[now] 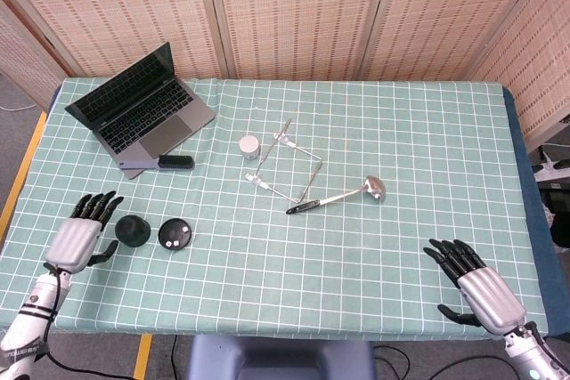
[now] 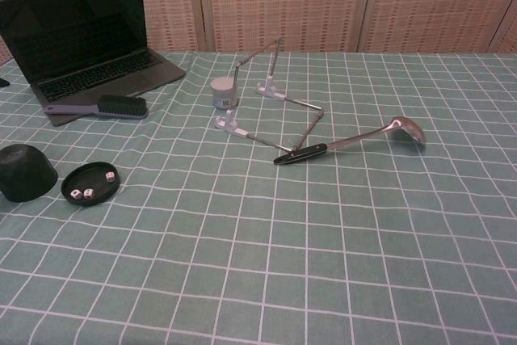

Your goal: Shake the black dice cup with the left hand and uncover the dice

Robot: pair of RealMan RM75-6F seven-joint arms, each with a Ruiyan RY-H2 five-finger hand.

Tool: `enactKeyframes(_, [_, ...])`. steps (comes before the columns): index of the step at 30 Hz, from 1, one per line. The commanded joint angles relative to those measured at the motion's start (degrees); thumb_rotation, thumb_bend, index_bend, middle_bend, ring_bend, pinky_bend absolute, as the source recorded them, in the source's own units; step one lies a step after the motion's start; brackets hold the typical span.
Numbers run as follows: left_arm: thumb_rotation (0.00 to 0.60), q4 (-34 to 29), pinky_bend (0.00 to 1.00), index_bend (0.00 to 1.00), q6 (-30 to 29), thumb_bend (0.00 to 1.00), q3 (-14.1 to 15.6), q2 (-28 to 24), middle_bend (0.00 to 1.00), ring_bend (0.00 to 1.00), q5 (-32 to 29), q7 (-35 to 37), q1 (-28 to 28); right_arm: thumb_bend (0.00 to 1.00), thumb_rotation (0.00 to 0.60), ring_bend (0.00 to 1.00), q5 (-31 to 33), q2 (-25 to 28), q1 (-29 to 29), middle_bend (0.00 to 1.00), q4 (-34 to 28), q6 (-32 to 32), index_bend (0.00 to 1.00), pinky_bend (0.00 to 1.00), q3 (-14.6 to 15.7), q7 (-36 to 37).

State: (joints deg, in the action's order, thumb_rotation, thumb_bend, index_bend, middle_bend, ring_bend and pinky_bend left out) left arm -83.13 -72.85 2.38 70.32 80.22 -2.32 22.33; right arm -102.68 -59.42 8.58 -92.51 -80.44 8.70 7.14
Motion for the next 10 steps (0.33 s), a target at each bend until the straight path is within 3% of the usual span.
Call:
enactKeyframes(1, [0.600, 1.4, 0.00, 0.00, -18.4, 0.42, 5.4, 0.7, 0.00, 0.00, 12.5, 9.0, -11.5, 0.15, 0.600, 0.00, 1.1, -0.9, -0.4, 0.00, 0.1, 0.0, 0.00, 0.00, -0.8, -2.4])
enactKeyframes(5, [0.600, 3.7, 0.00, 0.00, -16.5, 0.42, 7.9, 1.1, 0.00, 0.00, 12.9, 7.3, -13.7, 0.15, 0.600, 0.00, 1.9, -2.0, -0.8, 0.00, 0.1, -0.2, 0.00, 0.00, -1.4, -5.0])
enactKeyframes(10, [0.600, 3.4, 0.00, 0.00, -16.6, 0.42, 6.4, 1.0, 0.00, 0.00, 13.0, 7.1, -13.9, 0.15, 0.600, 0.00, 2.0, -2.4, -1.1, 0.00, 0.1, -0.5, 0.00, 0.00, -1.6, -5.8])
